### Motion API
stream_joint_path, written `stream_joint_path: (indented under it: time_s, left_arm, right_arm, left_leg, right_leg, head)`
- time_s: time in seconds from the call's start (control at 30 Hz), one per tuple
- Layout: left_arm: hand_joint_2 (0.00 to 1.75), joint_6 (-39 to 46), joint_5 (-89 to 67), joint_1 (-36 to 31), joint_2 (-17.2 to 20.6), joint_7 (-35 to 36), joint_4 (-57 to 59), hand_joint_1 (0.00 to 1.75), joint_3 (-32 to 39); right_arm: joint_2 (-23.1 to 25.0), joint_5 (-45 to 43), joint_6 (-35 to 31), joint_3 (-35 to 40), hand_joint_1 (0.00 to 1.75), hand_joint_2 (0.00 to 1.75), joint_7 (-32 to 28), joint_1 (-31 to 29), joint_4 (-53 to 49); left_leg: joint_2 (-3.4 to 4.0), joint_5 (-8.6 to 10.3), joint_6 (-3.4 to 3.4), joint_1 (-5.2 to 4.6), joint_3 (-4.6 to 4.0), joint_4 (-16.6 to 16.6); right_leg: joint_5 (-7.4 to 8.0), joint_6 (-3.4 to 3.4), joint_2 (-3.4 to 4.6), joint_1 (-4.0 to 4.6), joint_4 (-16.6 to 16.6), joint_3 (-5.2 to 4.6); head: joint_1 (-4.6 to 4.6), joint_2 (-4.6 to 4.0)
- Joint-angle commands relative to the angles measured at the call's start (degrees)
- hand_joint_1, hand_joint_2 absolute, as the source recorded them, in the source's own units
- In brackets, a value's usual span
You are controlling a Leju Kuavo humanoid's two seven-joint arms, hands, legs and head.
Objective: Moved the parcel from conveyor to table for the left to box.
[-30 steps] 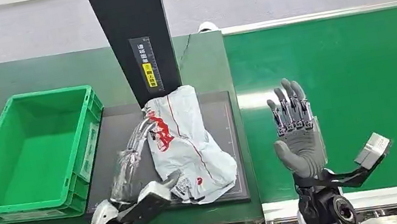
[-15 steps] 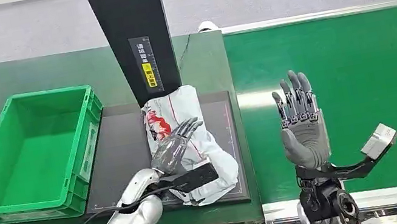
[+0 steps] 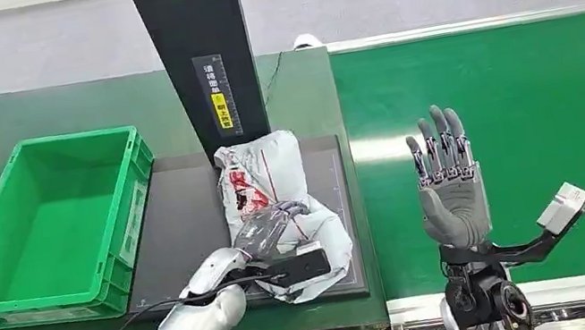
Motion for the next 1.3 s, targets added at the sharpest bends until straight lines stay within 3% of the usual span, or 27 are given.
stream_joint_path:
  time_s: [0.03,0.2,0.37,0.77,0.9,1.07,1.3]
  left_arm:
    - [1.75,3.98,3.77,2.87,2.79,-1.89,-0.56,1.75,0.61]
    - [1.75,7.87,9.70,9.17,5.76,-3.21,-18.39,1.75,4.97]
    - [1.75,10.16,23.12,16.69,8.40,-8.78,-38.21,1.75,10.79]
    - [1.75,6.75,53.84,29.29,8.64,-21.74,-69.20,1.75,25.64]
    - [1.75,7.23,56.05,29.53,8.34,-22.57,-72.86,1.75,30.05]
    - [1.75,10.26,53.23,24.53,8.13,-19.34,-69.21,1.75,35.87]
    - [1.75,9.79,53.26,23.91,8.08,-19.37,-68.06,1.75,36.28]
  right_arm:
    - [0.60,0.38,-0.35,-1.79,0.00,1.75,0.60,1.09,-0.21]
    - [-0.26,0.27,-0.78,-1.92,0.00,1.75,0.27,2.29,-1.25]
    - [-0.90,-0.32,-2.01,-1.18,0.00,1.75,-0.13,2.56,-0.95]
    - [-1.73,-1.28,-4.55,-1.29,0.00,1.75,-1.29,6.36,-3.94]
    - [-1.25,-1.41,-4.39,-1.50,0.00,1.75,-1.38,7.62,-5.11]
    - [0.16,-0.70,-4.01,-1.40,0.00,1.75,-0.96,7.25,-4.87]
    - [0.12,-0.65,-3.94,-1.44,0.00,1.75,-0.96,7.13,-4.82]
  left_leg:
    - [0.14,0.09,-0.01,-0.03,0.04,-0.18]
    - [0.14,0.01,0.00,-0.01,0.01,-0.10]
    - [0.17,-0.01,0.01,0.00,-0.34,-0.03]
    - [0.27,-0.06,-0.02,0.02,-0.49,-0.01]
    - [0.21,-0.05,-0.02,0.05,-0.53,0.01]
    - [0.14,0.00,-0.01,0.03,-0.51,-0.02]
    - [0.07,0.01,-0.01,0.03,-0.42,-0.05]
  right_leg:
    - [0.12,-0.04,0.14,-0.02,-0.13,-0.04]
    - [0.04,-0.03,0.16,0.00,-0.07,-0.09]
    - [0.04,-0.02,0.19,0.01,-0.01,-0.44]
    - [0.00,-0.04,0.27,0.03,0.02,-0.61]
    - [-0.01,-0.04,0.20,0.06,0.03,-0.63]
    - [0.01,-0.05,0.14,0.05,0.02,-0.59]
    - [0.00,-0.04,0.07,0.04,-0.02,-0.50]
  head:
    - [0.00,0.00]
    - [0.00,0.00]
    - [0.00,0.00]
    - [-0.02,0.00]
    - [0.00,0.00]
    - [0.00,0.00]
    - [0.00,0.00]
